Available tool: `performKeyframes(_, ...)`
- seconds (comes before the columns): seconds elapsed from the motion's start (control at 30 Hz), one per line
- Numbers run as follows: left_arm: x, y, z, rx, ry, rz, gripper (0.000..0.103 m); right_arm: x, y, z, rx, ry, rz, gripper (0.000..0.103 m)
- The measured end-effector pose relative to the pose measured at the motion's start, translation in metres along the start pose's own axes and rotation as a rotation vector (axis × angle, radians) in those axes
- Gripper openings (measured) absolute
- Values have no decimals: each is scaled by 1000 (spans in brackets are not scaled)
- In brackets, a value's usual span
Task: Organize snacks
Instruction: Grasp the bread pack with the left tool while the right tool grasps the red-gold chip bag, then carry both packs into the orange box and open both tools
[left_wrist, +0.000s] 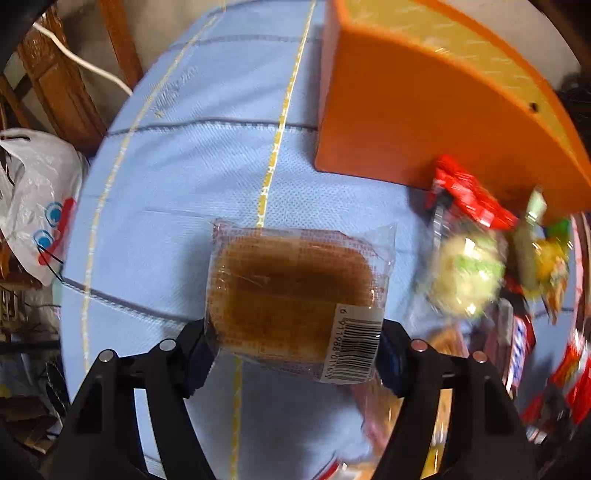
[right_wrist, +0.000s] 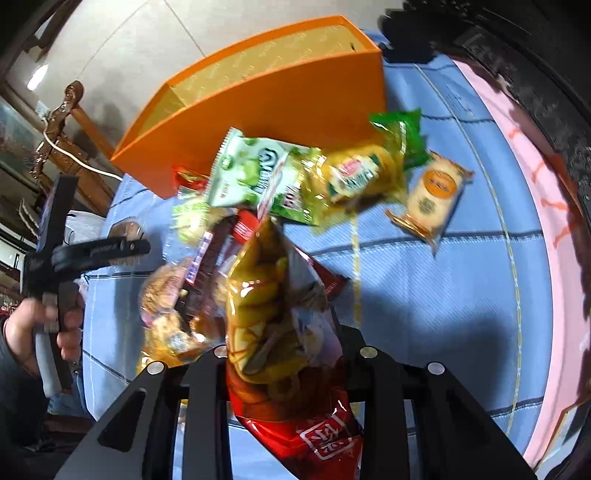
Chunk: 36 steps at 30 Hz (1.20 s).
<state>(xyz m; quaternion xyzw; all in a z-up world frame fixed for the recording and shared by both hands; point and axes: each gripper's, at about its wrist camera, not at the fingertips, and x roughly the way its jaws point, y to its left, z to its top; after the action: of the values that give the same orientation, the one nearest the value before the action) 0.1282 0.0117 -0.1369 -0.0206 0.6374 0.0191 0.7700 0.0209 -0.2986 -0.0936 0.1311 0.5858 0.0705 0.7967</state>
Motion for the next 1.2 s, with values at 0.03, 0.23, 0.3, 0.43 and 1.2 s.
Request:
performKeyframes(0.03, -8, -1, -3, 10, -14, 0, 70, -1, 3, 2, -3, -5, 10, 30)
performKeyframes(0.23, -58, -4, -10, 51, -91, -11, 70, -12, 18, 20, -23, -41, 61, 30)
performKeyframes(0.3, -74, -4, -1, 62, -127, -21, 70, -19, 24, 30, -36, -73, 69, 30)
performKeyframes(0.43, -102, -14, 10, 64, -188, -34, 70, -35, 37, 61, -59, -142, 85, 30)
performKeyframes(1.2, -55, -89, 156, 73, -187, -59, 72, 14, 27, 210, 39, -217, 139, 32)
